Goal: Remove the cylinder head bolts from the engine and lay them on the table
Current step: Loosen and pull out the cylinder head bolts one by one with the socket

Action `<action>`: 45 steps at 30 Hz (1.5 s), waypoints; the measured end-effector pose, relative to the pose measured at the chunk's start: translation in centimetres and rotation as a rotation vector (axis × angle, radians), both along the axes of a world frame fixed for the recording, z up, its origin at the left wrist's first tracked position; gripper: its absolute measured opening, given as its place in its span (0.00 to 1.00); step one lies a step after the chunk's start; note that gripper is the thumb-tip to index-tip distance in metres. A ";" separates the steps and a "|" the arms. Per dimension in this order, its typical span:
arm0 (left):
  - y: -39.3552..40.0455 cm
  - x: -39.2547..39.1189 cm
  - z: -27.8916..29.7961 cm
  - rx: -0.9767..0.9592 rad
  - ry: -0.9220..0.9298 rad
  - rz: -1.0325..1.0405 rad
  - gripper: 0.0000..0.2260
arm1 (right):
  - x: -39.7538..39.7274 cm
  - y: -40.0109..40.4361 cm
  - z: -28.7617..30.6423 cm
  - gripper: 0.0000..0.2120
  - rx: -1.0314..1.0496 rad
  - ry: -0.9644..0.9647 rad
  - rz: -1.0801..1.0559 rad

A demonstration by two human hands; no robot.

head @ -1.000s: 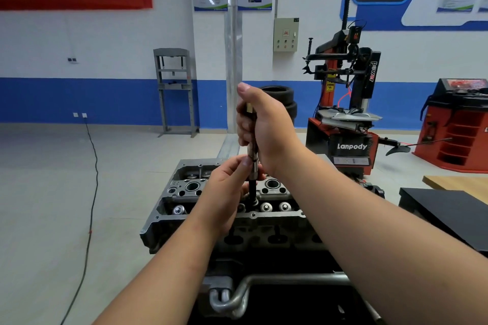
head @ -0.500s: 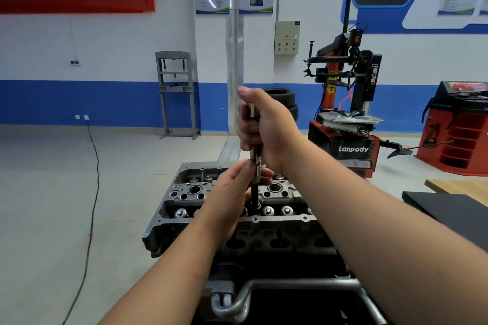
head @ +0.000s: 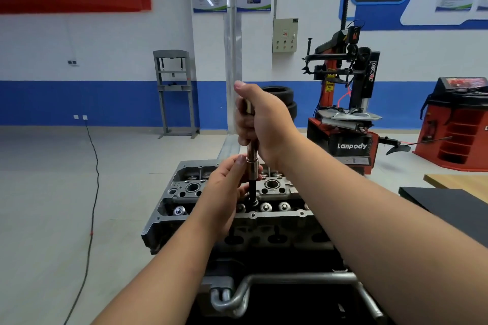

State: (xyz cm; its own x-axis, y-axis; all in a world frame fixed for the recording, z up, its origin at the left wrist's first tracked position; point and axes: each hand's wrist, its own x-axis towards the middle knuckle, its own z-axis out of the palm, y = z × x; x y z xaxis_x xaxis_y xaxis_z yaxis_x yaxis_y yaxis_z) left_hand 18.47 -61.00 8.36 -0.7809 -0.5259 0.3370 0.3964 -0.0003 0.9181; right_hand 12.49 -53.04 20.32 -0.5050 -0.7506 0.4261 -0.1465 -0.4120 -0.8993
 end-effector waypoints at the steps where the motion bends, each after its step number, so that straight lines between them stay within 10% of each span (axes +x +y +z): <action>1: -0.1 0.0 0.0 -0.008 -0.005 -0.012 0.11 | -0.1 0.0 0.0 0.17 -0.005 0.013 0.006; 14: -0.2 -0.2 0.0 -0.019 0.000 -0.047 0.12 | -0.1 -0.3 -0.5 0.15 -0.054 0.046 -0.014; 20: 0.0 -0.5 0.1 -0.046 -0.011 0.032 0.08 | 1.4 -0.8 -0.3 0.13 -0.003 0.065 -0.451; 27: -0.1 -0.2 -0.1 -0.054 -0.065 0.010 0.14 | -0.3 0.0 0.0 0.18 -0.001 -0.039 0.022; 45: 0.0 -0.3 0.1 -0.055 -0.020 -0.014 0.14 | -0.3 -0.1 -1.0 0.12 -0.092 0.012 -0.014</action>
State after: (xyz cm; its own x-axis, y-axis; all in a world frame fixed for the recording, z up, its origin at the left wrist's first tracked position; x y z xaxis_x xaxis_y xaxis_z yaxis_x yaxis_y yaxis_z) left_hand 18.18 -60.96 8.48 -0.7952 -0.4959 0.3490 0.3779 0.0449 0.9247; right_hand 12.22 -53.16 19.37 -0.5101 -0.7008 0.4987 -0.1633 -0.4903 -0.8561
